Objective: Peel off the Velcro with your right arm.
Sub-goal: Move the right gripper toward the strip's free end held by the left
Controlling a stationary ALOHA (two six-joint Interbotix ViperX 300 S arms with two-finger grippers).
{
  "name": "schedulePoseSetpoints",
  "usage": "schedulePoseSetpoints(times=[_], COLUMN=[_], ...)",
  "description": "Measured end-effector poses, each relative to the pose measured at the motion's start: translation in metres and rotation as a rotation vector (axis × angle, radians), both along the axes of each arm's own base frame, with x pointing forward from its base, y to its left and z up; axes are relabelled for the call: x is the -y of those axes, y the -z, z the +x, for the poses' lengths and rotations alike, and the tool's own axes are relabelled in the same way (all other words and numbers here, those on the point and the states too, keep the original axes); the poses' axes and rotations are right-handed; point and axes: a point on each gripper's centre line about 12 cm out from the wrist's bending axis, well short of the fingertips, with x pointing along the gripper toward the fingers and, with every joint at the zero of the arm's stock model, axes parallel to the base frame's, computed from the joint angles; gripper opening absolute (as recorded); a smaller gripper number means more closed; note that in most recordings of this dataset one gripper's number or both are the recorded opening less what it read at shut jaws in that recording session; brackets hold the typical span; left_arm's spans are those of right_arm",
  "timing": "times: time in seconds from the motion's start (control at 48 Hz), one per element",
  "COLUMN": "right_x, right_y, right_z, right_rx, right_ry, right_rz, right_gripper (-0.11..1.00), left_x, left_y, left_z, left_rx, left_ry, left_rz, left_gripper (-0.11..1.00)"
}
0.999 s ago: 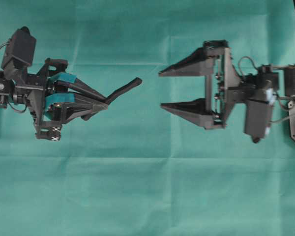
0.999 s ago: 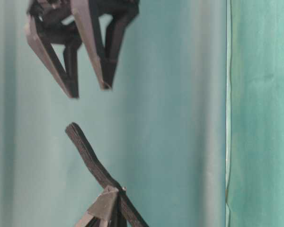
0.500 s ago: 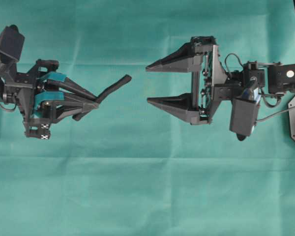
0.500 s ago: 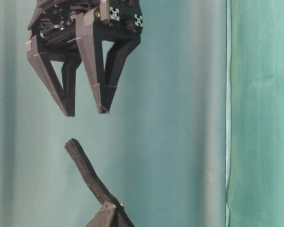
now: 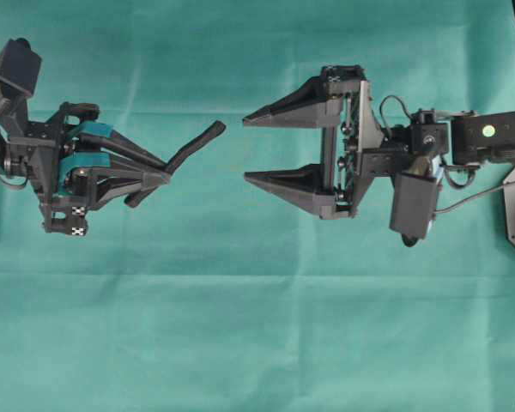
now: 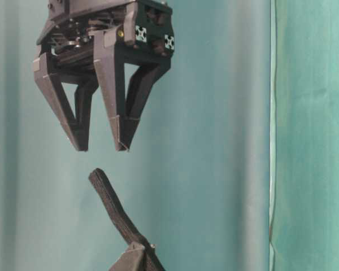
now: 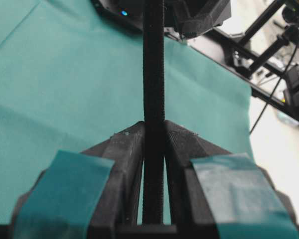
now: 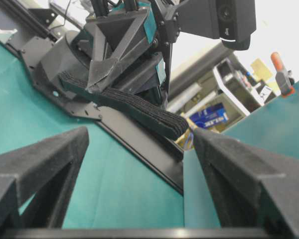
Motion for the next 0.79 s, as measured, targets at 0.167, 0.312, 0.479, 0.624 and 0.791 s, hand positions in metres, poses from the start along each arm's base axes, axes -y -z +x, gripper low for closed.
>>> schedulePoseSetpoints(times=[0.167, 0.312, 0.479, 0.624, 0.791], right_x=[-0.001, 0.000, 0.000, 0.001, 0.003], right_y=[0.001, 0.004, 0.007, 0.009, 0.010], right_z=[0.002, 0.003, 0.007, 0.010, 0.013], right_rx=[0.008, 0.006, 0.001, -0.002, 0.003], right_ry=[-0.004, -0.003, -0.004, -0.002, 0.002], right_rz=[0.001, 0.003, 0.001, 0.002, 0.002], right_gripper=[0.64, 0.64, 0.64, 0.64, 0.64], left_x=[-0.001, -0.001, -0.001, -0.001, -0.001], left_y=[0.001, 0.001, 0.001, 0.001, 0.001], left_z=[0.000, 0.000, 0.000, 0.000, 0.000], left_rx=[-0.002, -0.002, -0.003, -0.003, -0.003], left_ry=[-0.003, -0.003, -0.003, -0.002, -0.003], left_rz=[0.000, 0.000, 0.000, 0.001, 0.000], left_gripper=[0.10, 0.10, 0.10, 0.10, 0.10])
